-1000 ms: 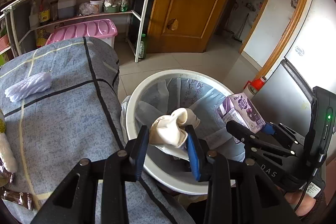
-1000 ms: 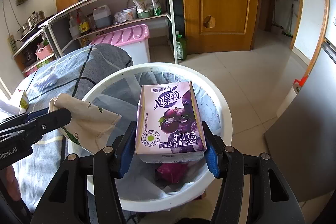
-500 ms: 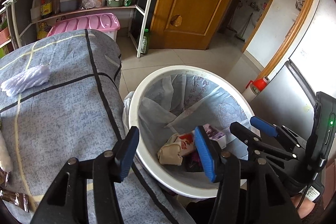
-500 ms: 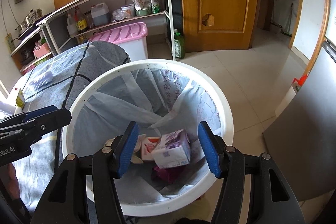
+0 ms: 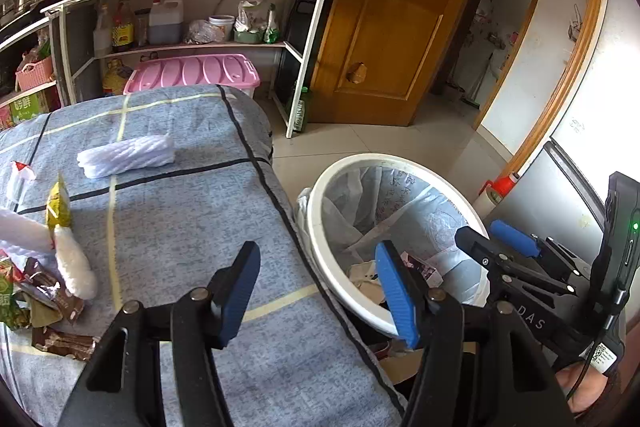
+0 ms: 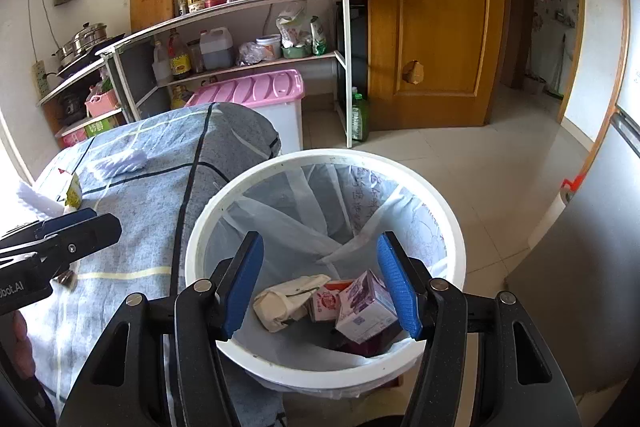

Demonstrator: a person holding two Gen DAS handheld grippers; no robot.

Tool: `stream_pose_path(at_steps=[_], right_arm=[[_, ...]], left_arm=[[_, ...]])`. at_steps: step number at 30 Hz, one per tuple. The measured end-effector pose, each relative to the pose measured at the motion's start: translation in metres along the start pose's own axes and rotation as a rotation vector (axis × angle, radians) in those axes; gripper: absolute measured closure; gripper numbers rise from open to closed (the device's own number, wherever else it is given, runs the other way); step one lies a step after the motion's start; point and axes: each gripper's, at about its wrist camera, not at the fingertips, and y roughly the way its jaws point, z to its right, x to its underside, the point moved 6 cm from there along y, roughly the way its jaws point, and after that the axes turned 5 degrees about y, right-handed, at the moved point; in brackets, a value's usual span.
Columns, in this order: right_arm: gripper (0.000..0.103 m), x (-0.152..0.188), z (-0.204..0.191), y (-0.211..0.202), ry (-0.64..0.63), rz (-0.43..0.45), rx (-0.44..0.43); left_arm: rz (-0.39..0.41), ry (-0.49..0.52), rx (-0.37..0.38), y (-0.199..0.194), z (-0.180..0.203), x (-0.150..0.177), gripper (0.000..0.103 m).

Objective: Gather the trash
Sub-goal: 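Move both tools back over the table toward the snack wrappers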

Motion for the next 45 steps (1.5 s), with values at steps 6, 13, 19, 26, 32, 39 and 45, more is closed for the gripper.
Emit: stream_pose_path(at_steps=[6, 13, 19, 26, 32, 39, 45], right_arm=[[0.043, -0.003, -0.025, -0.010, -0.036, 0.033, -0.016], [0.043, -0.004, -0.057, -0.017, -0.091, 0.061, -0.037], [0.043, -0.001, -0.087, -0.013, -0.110, 0.046, -0.093], [0.043, 0.006, -0.127, 0.002, -0.141, 0.007, -0.172], [0.043, 0.016, -0.165, 0.021, -0.163, -0.061, -0.257], [0.043, 0.025, -0.215, 0.043, -0.195, -0.134, -0.354], [0.043, 0.029, -0.252, 0.056, -0.227, -0.167, -0.414]], left_arm=[[0.026, -0.040, -0.035, -0.021, -0.029, 0.008, 0.040], [0.044, -0.104, -0.089, -0.044, -0.071, 0.023, 0.040], [0.060, -0.154, -0.153, -0.064, -0.107, 0.036, 0.040], [0.073, -0.218, -0.234, -0.086, -0.155, 0.056, 0.039], [0.081, -0.285, -0.286, -0.101, -0.196, 0.071, 0.037], [0.066, -0.334, -0.331, -0.107, -0.234, 0.086, 0.035], [0.052, -0.362, -0.321, -0.102, -0.253, 0.091, 0.032]])
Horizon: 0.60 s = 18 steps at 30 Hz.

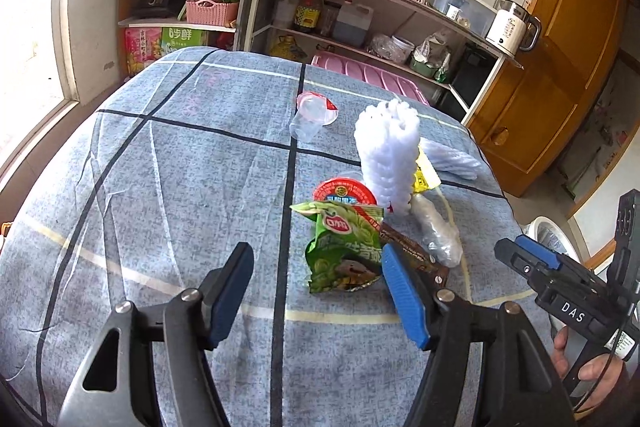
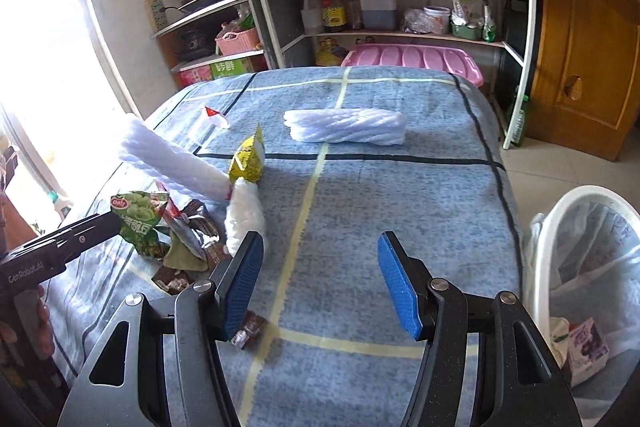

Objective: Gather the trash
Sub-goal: 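Move both tools back over the table toward the snack wrappers, then grasp the green snack bag with the left gripper while the right grasps the clear plastic bag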

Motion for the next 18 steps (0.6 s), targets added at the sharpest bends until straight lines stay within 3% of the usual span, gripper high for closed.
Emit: stream_pose_path(at_steps=[10, 18], right_arm=[[0.043, -0.005, -0.033, 0.038, -0.041, -0.067, -0.092], [0.043, -0.001, -0.039, 0.059, -0.054, -0.108, -0.090]], left_arm=[[-0.045, -0.013, 0.043, 0.024, 0.001, -0.008, 0.031], [-0.067, -0.035, 0.076, 0.036, -0.001, -0.005, 0.031]])
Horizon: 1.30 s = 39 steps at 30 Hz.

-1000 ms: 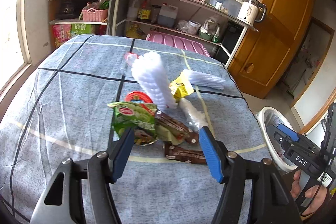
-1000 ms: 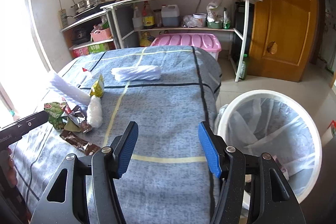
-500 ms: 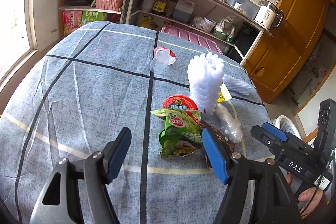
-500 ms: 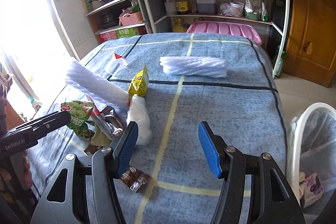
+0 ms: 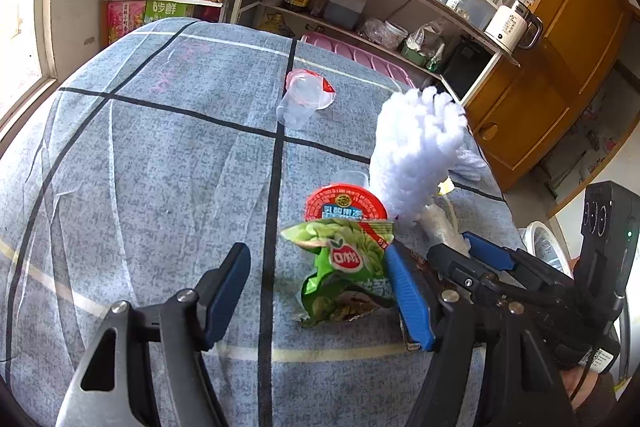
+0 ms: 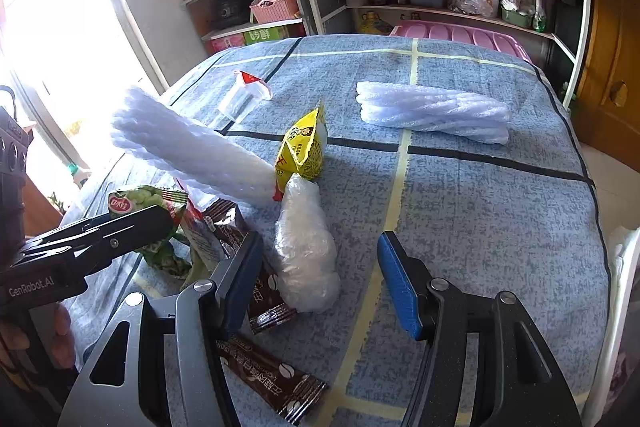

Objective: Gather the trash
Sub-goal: 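Grasp the green snack bag with the left gripper while the right grasps the clear plastic bag, then carry the green snack bag and plastic bag over the white bin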

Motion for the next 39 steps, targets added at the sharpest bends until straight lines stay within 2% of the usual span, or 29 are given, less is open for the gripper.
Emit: stream_pose_path(at_steps=[1, 3, 8, 12, 18, 32, 39], right_arm=[[0.046, 0.000, 0.000, 0.000, 0.001, 0.004, 0.001], [0.060, 0.000, 0.000, -0.001, -0.001, 0.005, 0.003], [0.072, 0.003, -0.001, -0.003, -0.004, 0.004, 0.010], [0.074, 0.003, 0.001, -0.004, 0.005, 0.009, 0.016], [0.075, 0.003, 0.004, -0.010, 0.015, 0.028, 0.030], [0.075, 0.004, 0.009, -0.043, 0.036, 0.091, 0.017], [0.075, 0.006, 0.017, -0.065, 0.053, 0.123, 0.016]], left_arm=[[0.005, 0.007, -0.004, -0.001, 0.001, 0.000, 0.032], [0.013, 0.024, -0.014, -0.002, 0.003, -0.001, 0.041], [0.009, 0.039, 0.003, -0.002, 0.010, -0.002, 0.052], [0.001, 0.025, 0.018, 0.000, 0.010, -0.002, 0.063], [0.013, 0.040, -0.005, -0.006, 0.013, 0.000, 0.070], [0.068, 0.061, -0.035, -0.034, 0.024, -0.004, 0.072], [0.087, 0.085, -0.020, -0.045, 0.044, -0.006, 0.072]])
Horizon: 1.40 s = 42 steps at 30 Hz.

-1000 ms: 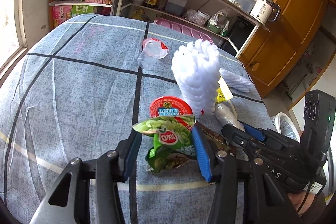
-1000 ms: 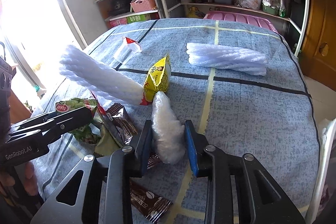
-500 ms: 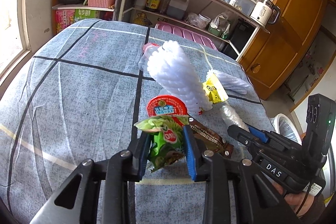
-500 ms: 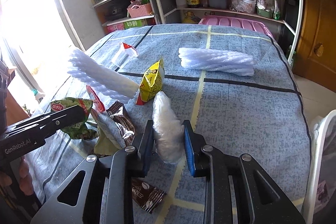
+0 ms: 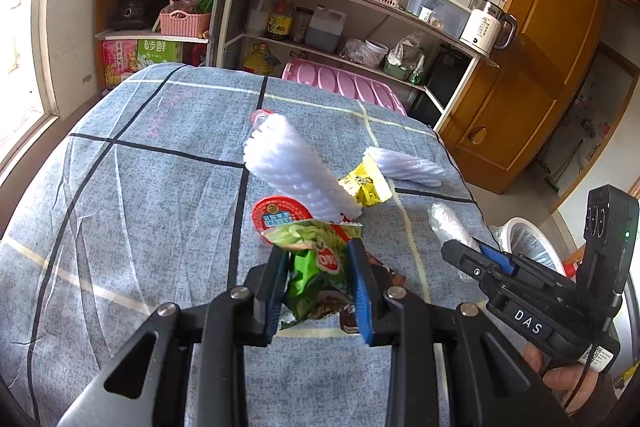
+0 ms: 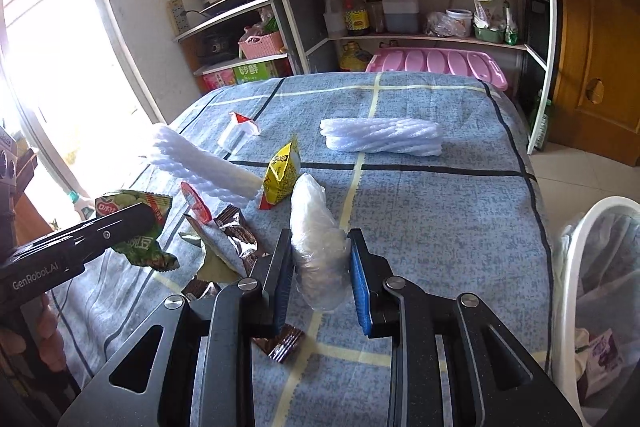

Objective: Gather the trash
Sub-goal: 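Carry the green snack bag and plastic bag over the white bin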

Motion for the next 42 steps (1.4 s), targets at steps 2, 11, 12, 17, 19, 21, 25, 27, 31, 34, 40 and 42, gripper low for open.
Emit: stream_pose_path(at_steps=[2, 11, 12, 17, 19, 21, 25, 27, 31, 34, 40, 42], right_arm=[[0.075, 0.000, 0.004, -0.007, 0.007, 0.012, 0.004], [0.075, 0.000, 0.038, -0.046, 0.045, 0.058, 0.041], [0.075, 0.000, 0.043, -0.050, 0.051, 0.064, 0.044], [0.075, 0.003, 0.067, -0.072, 0.080, 0.089, 0.074], [0.075, 0.004, 0.079, -0.081, 0.093, 0.099, 0.095], [0.075, 0.006, 0.090, -0.090, 0.105, 0.106, 0.111], [0.075, 0.010, 0.112, -0.107, 0.121, 0.125, 0.154], [0.075, 0.012, 0.124, -0.115, 0.134, 0.135, 0.170], [0.075, 0.016, 0.150, -0.128, 0.163, 0.144, 0.207], [0.075, 0.018, 0.169, -0.134, 0.187, 0.142, 0.230], [0.075, 0.028, 0.201, -0.142, 0.221, 0.133, 0.277], [0.075, 0.030, 0.212, -0.144, 0.238, 0.129, 0.291]], left_arm=[[0.006, 0.014, 0.006, -0.003, 0.007, -0.001, 0.072], [0.023, 0.081, 0.048, -0.010, 0.053, -0.005, 0.072], [0.024, 0.090, 0.056, -0.010, 0.059, -0.006, 0.072], [0.022, 0.141, 0.087, -0.008, 0.095, -0.006, 0.072], [0.021, 0.163, 0.102, -0.006, 0.110, -0.006, 0.072], [0.018, 0.183, 0.112, -0.005, 0.124, -0.004, 0.072], [0.009, 0.221, 0.128, 0.001, 0.152, -0.003, 0.072], [0.006, 0.236, 0.132, 0.005, 0.166, -0.003, 0.072], [0.000, 0.300, 0.143, 0.012, 0.199, 0.001, 0.072], [0.001, 0.349, 0.152, 0.016, 0.224, 0.004, 0.072], [-0.023, 0.405, 0.197, 0.030, 0.268, 0.012, 0.072], [-0.032, 0.422, 0.205, 0.035, 0.280, 0.015, 0.072]])
